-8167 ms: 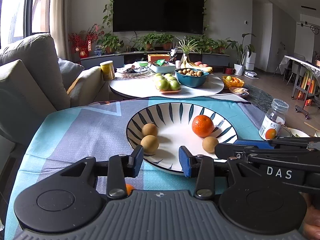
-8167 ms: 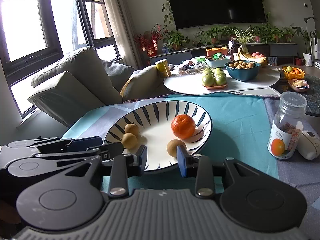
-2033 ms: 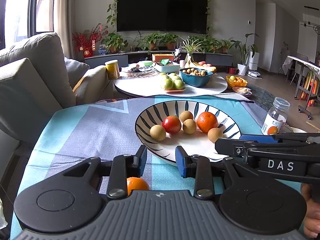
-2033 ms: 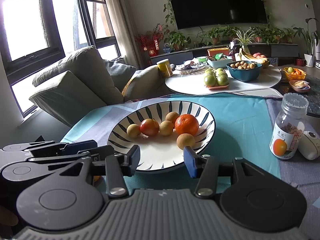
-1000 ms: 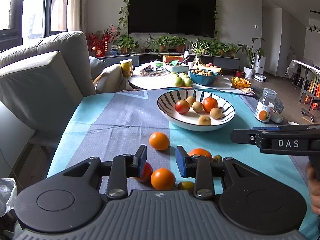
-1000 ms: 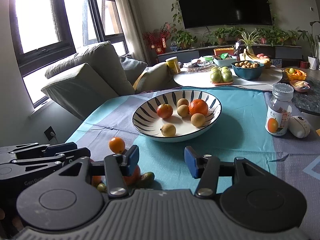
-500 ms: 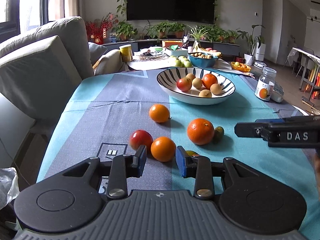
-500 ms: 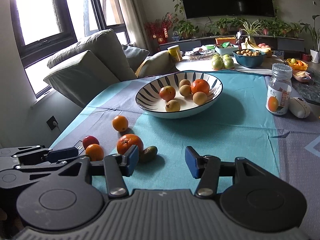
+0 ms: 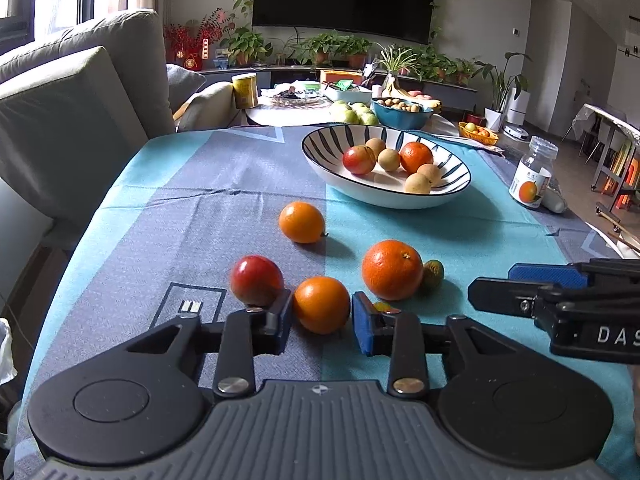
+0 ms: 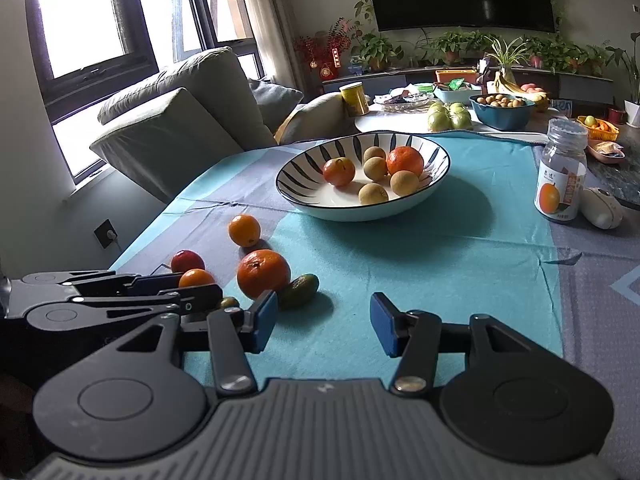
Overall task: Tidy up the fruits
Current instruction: 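Grasp a small orange with the left tool while the right tool grasps a green lime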
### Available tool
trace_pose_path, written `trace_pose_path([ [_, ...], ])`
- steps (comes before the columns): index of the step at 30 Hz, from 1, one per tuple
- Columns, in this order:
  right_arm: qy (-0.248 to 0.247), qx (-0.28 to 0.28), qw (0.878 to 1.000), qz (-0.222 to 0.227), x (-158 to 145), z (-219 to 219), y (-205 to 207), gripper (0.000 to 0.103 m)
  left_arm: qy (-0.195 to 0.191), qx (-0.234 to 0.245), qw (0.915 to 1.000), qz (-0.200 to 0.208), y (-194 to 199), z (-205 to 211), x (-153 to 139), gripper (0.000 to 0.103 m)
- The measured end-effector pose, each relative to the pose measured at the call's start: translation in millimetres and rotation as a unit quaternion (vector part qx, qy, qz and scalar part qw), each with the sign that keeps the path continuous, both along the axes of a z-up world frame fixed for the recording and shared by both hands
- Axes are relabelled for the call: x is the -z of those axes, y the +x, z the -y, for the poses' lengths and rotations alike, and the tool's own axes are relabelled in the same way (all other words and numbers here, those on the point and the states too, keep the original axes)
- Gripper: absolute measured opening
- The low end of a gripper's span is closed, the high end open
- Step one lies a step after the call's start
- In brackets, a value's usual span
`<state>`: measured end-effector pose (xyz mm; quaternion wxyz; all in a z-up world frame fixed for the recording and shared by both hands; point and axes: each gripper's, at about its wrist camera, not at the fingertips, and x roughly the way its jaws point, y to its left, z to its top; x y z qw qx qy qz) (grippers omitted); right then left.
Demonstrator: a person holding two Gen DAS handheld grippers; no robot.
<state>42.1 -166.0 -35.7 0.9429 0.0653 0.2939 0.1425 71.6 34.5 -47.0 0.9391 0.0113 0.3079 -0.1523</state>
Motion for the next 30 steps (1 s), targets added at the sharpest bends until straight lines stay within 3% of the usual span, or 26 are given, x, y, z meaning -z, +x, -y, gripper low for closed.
trace_pose_path([
  [9, -0.002, -0.049, 0.999, -0.001, 2, -20, -3, 0.078, -0.010, -0.002, 0.9998, 0.017, -24, -15, -13, 0.029],
  [18, -0.010, -0.092, 0.996, -0.017, 8, -56, 8, 0.078, -0.009, -0.037, 0.9989, 0.028, -31, -43, -18, 0.029],
  [24, -0.059, -0.081, 0.995, -0.003, 11, -67, 10, 0.078, -0.019, -0.034, 0.9989, 0.028, -30, -46, -16, 0.029],
  [30, -0.045, -0.078, 0.996, -0.002, 5, -52, 4, 0.078, -0.024, -0.015, 0.9990, 0.033, -27, -36, -19, 0.029],
])
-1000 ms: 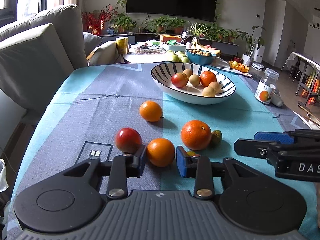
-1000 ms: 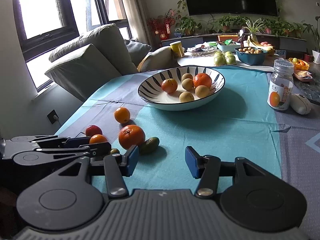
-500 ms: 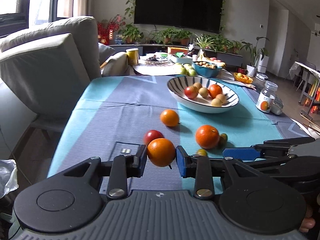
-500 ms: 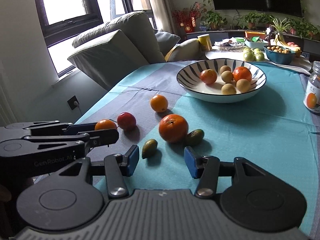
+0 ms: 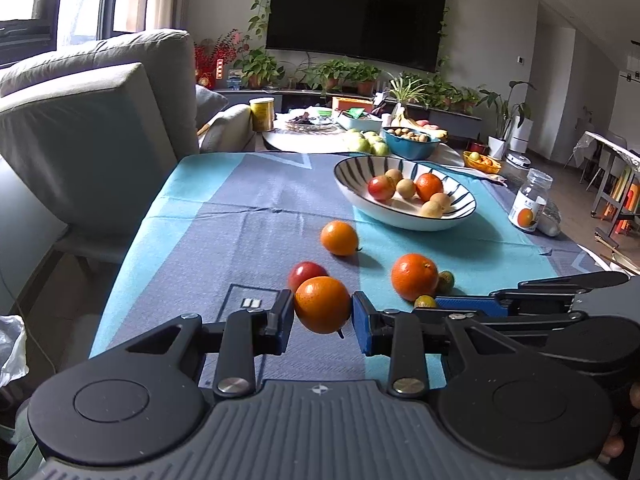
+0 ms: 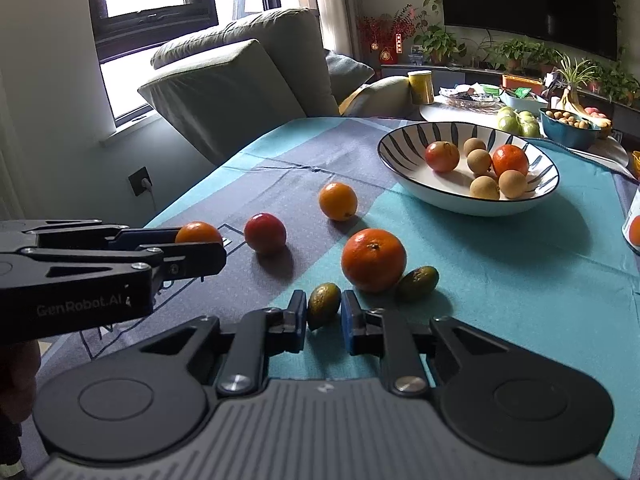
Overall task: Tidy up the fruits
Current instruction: 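Grasp a small orange with the left tool while the right tool grasps a green lime, then lower the orange and lime into the striped bowl and open both tools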
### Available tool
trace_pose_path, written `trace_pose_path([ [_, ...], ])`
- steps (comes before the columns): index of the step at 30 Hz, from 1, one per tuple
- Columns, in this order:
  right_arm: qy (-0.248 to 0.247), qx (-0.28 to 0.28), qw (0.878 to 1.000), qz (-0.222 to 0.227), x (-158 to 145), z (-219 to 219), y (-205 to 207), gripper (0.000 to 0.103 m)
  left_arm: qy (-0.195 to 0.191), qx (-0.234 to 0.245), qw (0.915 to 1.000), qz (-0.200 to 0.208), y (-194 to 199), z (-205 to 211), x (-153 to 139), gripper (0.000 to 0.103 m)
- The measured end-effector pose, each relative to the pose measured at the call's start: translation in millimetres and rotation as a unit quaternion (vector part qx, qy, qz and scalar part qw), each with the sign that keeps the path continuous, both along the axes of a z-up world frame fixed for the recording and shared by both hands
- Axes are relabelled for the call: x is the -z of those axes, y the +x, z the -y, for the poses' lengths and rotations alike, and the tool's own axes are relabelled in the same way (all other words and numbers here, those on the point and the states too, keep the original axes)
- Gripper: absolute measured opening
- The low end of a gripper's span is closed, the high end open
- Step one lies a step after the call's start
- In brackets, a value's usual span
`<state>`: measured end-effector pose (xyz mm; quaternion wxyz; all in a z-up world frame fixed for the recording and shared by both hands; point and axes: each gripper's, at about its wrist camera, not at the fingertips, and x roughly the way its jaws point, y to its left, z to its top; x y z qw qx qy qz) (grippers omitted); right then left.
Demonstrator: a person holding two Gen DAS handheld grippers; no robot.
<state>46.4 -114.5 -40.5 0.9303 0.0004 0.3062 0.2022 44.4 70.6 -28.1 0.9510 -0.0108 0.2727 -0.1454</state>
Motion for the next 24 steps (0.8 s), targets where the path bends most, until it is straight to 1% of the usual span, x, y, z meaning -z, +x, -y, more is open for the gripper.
trace_pose_path([
  [4, 0.015, 0.014, 1.000, 0.015, -13, 12, -4, 0.078, -0.001, 0.013, 0.9999, 0.008, 5, 11, -5, 0.029],
  [9, 0.034, 0.049, 0.997, 0.038, -26, 28, 3, 0.078, -0.006, 0.029, 0.9993, 0.023, 14, 25, -14, 0.029],
  [12, 0.041, 0.069, 0.996, 0.043, -30, 37, 11, 0.078, -0.006, 0.031, 0.9990, 0.032, 22, 32, -19, 0.029],
  [17, 0.050, 0.082, 0.994, 0.056, -35, 45, 20, 0.078, 0.001, 0.042, 0.9983, 0.042, 36, 45, -26, 0.029],
  [24, 0.056, 0.100, 0.992, 0.061, -32, 56, 40, 0.078, 0.003, 0.060, 0.9973, 0.043, 58, 64, -26, 0.029],
])
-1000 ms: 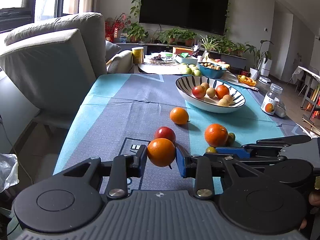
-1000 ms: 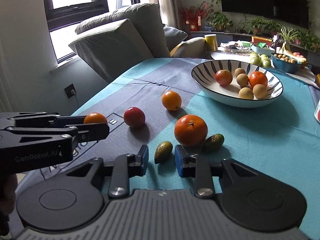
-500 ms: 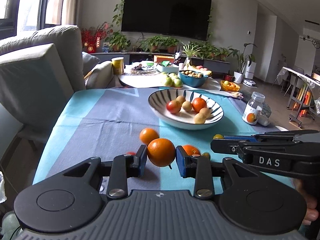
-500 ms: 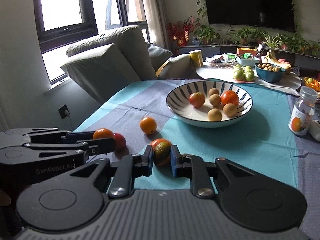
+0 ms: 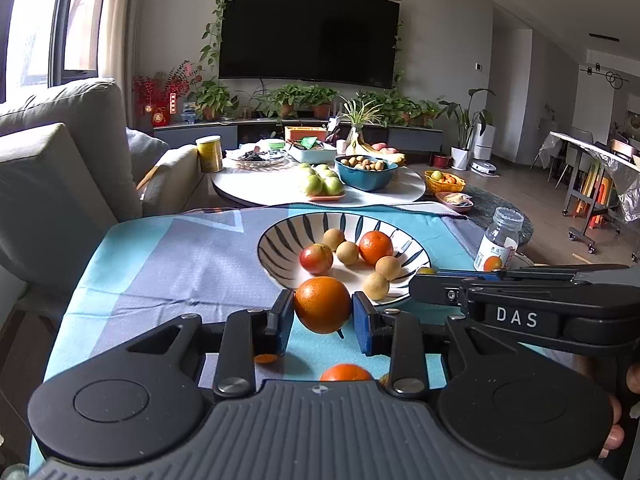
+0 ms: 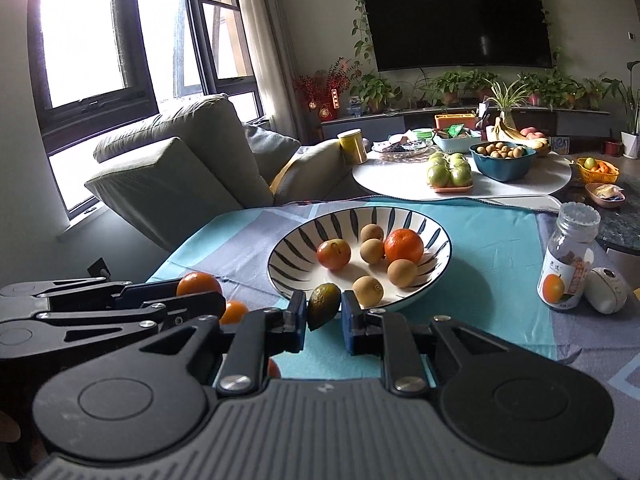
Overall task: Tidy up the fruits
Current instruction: 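Lower the orange and lime into the striped bowl and open both tools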
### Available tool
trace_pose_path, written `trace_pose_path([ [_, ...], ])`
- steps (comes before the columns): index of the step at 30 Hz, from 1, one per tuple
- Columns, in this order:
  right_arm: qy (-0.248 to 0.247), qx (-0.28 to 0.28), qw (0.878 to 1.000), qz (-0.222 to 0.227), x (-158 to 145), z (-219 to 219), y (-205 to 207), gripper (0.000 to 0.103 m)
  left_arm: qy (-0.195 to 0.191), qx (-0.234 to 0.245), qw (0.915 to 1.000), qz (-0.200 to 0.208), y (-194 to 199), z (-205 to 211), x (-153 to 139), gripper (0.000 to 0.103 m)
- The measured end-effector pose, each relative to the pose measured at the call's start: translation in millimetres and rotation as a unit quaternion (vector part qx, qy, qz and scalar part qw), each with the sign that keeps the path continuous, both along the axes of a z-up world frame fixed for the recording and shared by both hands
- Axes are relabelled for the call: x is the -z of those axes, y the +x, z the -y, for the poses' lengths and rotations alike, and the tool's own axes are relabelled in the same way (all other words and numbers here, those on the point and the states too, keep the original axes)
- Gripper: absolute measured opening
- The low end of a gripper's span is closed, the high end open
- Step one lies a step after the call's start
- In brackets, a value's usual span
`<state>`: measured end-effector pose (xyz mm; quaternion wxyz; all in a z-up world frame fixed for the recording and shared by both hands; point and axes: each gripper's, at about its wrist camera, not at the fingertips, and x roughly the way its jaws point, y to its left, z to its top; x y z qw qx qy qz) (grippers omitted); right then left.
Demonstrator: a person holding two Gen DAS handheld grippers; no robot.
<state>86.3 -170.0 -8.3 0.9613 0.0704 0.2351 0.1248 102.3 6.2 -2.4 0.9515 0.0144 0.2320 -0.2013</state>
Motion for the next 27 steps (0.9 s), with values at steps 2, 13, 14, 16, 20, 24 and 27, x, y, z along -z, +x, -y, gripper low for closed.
trace_pose_path([
  [2, 0.004, 0.004, 1.000, -0.001, 1, 4, 5, 0.078, 0.001, 0.005, 1.0000, -0.001, 8, 5, 1, 0.029],
  [13, 0.019, 0.016, 1.000, -0.002, 4, 15, 28, 0.078, 0.005, 0.012, 0.9998, -0.016, 45, 26, 12, 0.029],
  [14, 0.020, 0.017, 1.000, -0.003, 4, 16, 30, 0.078, 0.005, 0.012, 0.9998, -0.017, 48, 27, 13, 0.029],
  [16, 0.023, 0.018, 1.000, -0.005, 6, 17, 34, 0.078, 0.005, 0.013, 0.9997, -0.018, 54, 30, 14, 0.029],
  [20, 0.029, 0.023, 0.999, -0.008, 8, 20, 39, 0.078, 0.006, 0.012, 0.9997, -0.021, 62, 33, 17, 0.029],
  [24, 0.034, 0.024, 0.999, -0.010, 9, 22, 41, 0.078, 0.009, 0.010, 0.9997, -0.023, 69, 34, 19, 0.029],
  [27, 0.036, 0.026, 0.999, -0.011, 10, 24, 43, 0.078, 0.010, 0.009, 0.9996, -0.025, 71, 35, 20, 0.029],
])
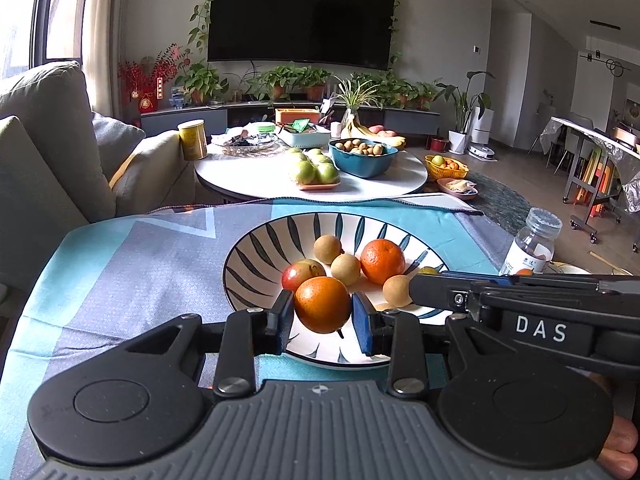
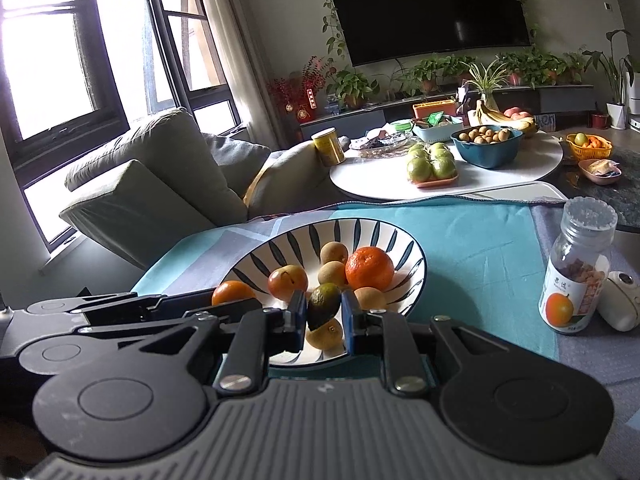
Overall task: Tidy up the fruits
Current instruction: 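Lower the orange and lime into the striped bowl and open both tools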
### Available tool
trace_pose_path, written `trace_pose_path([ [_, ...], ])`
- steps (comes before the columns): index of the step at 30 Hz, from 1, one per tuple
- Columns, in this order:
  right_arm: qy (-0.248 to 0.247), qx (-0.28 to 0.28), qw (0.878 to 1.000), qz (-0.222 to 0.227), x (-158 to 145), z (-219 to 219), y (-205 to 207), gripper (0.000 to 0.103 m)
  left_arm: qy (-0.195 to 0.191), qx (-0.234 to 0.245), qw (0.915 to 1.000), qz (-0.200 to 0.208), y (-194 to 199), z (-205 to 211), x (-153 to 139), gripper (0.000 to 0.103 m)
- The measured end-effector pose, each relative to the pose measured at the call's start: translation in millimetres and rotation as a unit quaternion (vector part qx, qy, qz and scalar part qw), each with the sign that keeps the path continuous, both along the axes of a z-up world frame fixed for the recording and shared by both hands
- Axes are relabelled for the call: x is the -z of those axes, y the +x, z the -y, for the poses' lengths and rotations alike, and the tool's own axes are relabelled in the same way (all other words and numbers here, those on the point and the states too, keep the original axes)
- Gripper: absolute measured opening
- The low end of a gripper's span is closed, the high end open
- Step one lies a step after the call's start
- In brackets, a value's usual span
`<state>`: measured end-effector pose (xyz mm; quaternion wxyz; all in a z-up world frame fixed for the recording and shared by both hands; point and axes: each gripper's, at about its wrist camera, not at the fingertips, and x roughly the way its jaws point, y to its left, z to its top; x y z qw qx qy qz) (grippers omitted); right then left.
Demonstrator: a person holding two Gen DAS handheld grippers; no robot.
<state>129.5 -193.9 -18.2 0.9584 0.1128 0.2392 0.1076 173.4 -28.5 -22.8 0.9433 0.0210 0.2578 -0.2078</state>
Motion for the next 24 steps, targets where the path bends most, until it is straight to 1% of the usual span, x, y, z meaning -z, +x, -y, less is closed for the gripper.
trace_pose_path([
  [10, 0.002, 0.002, 1.000, -0.004, 2, 0, 2, 0.078, 0.019, -0.009, 0.9997, 0.011, -1, 4, 3, 0.030],
  [13, 0.003, 0.002, 1.000, -0.004, 2, 0, 1, 0.078, 0.019, -0.010, 0.9996, 0.020, -3, 3, 1, 0.030],
  [16, 0.003, 0.004, 1.000, -0.005, 2, 1, 2, 0.078, 0.018, -0.017, 0.9994, 0.025, -5, 0, -1, 0.033],
  [24, 0.002, -0.001, 1.000, -0.009, 5, 0, 3, 0.078, 0.015, -0.035, 0.9988, 0.030, -14, -13, -4, 0.034],
])
